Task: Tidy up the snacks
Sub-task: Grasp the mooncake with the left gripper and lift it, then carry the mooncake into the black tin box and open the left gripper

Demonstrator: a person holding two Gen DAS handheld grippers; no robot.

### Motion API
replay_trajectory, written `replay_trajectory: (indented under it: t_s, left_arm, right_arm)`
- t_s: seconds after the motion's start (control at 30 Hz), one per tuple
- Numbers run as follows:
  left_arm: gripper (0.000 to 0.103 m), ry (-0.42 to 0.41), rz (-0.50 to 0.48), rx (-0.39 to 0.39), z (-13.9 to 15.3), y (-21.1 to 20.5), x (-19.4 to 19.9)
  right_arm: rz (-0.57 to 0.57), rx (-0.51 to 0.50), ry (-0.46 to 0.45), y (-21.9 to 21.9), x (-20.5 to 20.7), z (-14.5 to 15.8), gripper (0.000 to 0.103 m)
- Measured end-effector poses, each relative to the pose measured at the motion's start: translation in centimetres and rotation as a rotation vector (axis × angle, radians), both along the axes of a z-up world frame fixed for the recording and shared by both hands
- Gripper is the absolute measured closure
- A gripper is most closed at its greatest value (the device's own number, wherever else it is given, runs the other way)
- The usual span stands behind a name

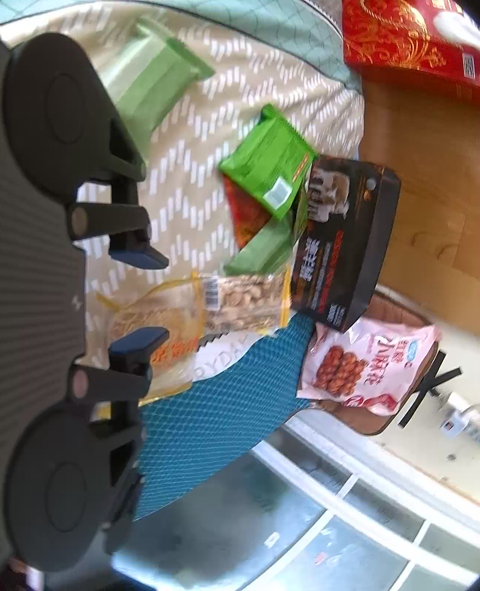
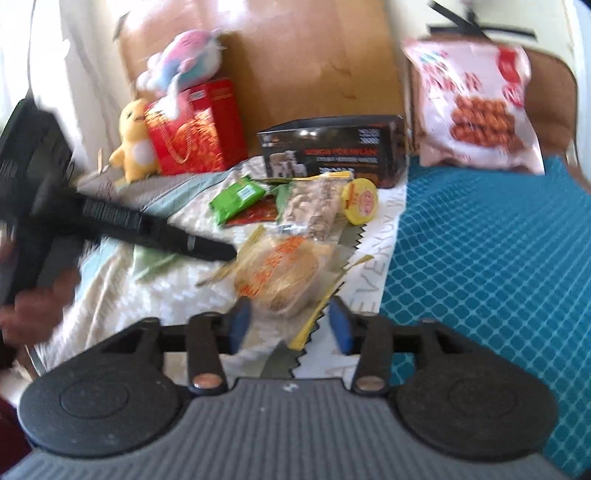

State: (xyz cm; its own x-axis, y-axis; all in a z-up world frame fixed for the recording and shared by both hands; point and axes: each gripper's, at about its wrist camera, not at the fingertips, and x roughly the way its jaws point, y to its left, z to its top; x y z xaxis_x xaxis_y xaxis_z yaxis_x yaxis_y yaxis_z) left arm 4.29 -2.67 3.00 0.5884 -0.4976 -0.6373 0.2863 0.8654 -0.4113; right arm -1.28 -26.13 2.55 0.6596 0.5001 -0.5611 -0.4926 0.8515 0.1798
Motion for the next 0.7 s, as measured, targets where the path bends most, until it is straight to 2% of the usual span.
replay_trajectory:
  t_s: [0.1, 0.2, 0.27, 0.33, 0.4, 0.47, 0.57, 0.7]
  left_arm:
    - [0.066, 0.028, -0.022, 0.004, -0.1, -0.5, 0.7]
    - [0.066, 0.041, -0.055, 0.032, -0.8, -1.8, 1.7]
    - [0.064, 0.062, -0.078, 0.012, -1.6, -2.3, 2.2]
    - [0.067, 0.059, -0.089, -0.003, -1.6, -2.5, 2.1]
    - [0.073, 0.039, -0.102, -0.01, -0.9, -2.4, 1.7]
    - [0.073, 0.003, -0.103, -0.027, 0.7, -1.8, 1.4]
    - [0.073, -0.072, -0.097, -0.041, 3.2, -1.2, 1.7]
    - [0.073, -0.16, -0.06, -0.007, 5.7, -1.2, 4.4]
  right_arm:
    - [0.042, -0.083, -0.056, 1.2, -0.7, -0.5, 0.044]
    - [0.038, -0.135, -0.088, 1.4, -0.6, -1.0, 0.044]
    - [0.039, -0.154, -0.09, 1.5, -0.1, -1.3, 0.045]
    - [0.055, -0.162, -0.055, 1.6, 0.8, -2.0, 0.052]
    - [0.038, -0.164, -0.054, 1.7, 1.1, -1.9, 0.064]
    - [0.05, -0.145, -0.074, 1.8, 0.8, -1.1, 0.066]
    - [0.059, -0.121, -0.157, 2.0, 0.6, 0.5, 0.066]
    - [0.054, -0.11, -0.25, 2.8, 3.2, 2.4, 0.066]
